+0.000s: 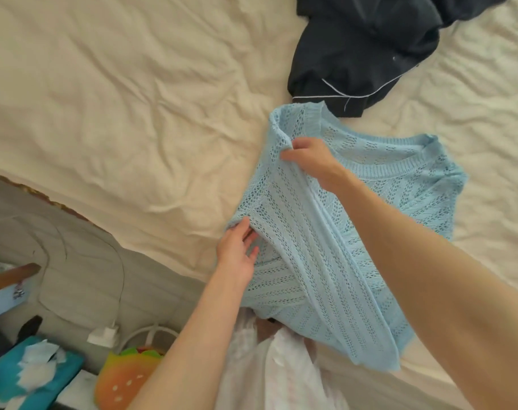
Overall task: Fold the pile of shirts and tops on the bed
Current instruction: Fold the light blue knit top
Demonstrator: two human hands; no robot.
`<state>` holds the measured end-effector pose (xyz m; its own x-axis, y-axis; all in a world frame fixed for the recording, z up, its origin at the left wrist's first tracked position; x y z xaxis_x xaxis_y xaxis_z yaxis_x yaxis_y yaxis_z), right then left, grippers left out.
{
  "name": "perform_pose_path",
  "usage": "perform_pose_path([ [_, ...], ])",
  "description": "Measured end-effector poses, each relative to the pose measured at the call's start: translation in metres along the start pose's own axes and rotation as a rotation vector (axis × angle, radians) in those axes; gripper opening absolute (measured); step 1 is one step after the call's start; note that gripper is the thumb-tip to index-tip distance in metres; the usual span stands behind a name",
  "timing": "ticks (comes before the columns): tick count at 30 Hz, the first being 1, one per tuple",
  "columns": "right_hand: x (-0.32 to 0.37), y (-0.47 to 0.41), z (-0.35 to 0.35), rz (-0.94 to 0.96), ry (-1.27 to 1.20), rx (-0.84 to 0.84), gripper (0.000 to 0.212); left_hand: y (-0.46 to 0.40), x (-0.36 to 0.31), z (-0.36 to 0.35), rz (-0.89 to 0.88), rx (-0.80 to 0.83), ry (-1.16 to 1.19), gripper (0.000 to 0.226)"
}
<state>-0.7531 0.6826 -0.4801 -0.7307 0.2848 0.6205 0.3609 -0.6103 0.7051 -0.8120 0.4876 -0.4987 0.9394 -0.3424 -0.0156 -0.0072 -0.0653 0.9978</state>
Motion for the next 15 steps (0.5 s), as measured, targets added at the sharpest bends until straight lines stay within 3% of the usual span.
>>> perform_pose_path([
  [6,0.039,-0.027,-0.011,0.152,-0.06,-0.046,0.018,-0.004,-0.023,0.026,-0.033,-0.085,-0.002,0.005],
  [10,0.041,-0.05,-0.026,0.201,-0.015,-0.155,0.044,-0.008,-0.045,0.033,-0.187,-0.191,-0.089,0.007],
  [13,0.03,-0.049,-0.03,0.21,0.045,-0.265,0.007,-0.013,-0.053,0.031,-0.335,-0.265,-0.221,0.009],
  [15,0.02,-0.035,-0.029,0.245,0.18,-0.328,0.032,-0.015,-0.056,0.031,-0.487,-0.297,-0.388,0.016],
])
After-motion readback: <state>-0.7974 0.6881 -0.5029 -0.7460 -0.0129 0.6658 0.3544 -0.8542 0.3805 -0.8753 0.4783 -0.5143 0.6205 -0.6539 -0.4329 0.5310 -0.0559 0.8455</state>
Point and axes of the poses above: each hand's wrist, its own y-axis away from the middle knuckle, its own z-axis out of the back of the hand, x = y × z, the point moved 3 cm from there along -y, towards the middle knuckle, and after that the axes turned 6 degrees about z, right-handed, at the moved point
